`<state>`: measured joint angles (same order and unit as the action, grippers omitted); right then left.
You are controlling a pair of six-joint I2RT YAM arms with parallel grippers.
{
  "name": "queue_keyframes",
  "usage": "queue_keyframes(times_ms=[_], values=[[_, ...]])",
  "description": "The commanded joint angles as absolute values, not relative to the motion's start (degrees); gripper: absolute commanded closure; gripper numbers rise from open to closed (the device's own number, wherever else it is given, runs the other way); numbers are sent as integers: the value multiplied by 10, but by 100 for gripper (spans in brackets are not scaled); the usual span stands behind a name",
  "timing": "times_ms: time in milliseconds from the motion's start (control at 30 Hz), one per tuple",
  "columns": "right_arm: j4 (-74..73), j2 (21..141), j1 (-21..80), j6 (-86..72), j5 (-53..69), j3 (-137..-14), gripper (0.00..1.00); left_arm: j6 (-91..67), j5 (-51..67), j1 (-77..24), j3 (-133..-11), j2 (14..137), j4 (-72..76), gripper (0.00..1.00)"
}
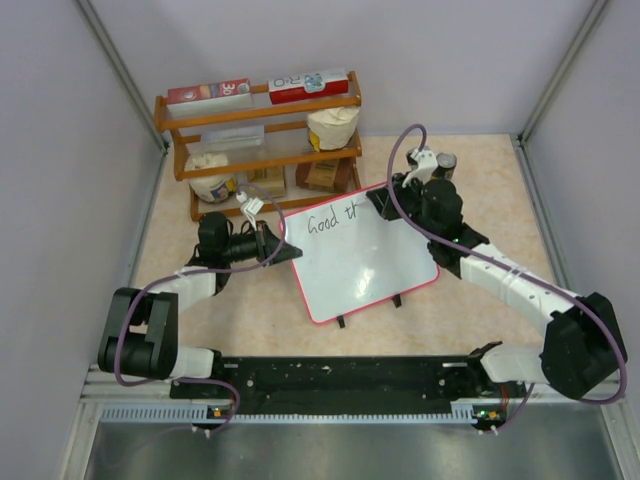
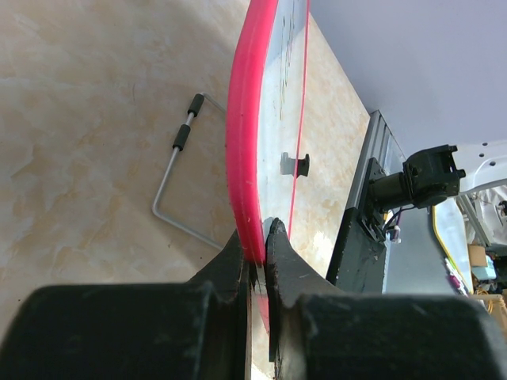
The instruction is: Write a sentence on the whiteboard
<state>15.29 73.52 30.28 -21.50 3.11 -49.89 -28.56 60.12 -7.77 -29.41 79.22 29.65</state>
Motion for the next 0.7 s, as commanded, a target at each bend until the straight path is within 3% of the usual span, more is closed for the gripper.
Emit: queue_keyframes(times_ms=[0, 667], values=[[143, 720, 297, -199, 11, -485, 100, -149, 588, -105, -265, 802, 244, 100], [152, 686, 297, -212, 28, -446, 100, -149, 585, -105, -265, 801, 243, 100]])
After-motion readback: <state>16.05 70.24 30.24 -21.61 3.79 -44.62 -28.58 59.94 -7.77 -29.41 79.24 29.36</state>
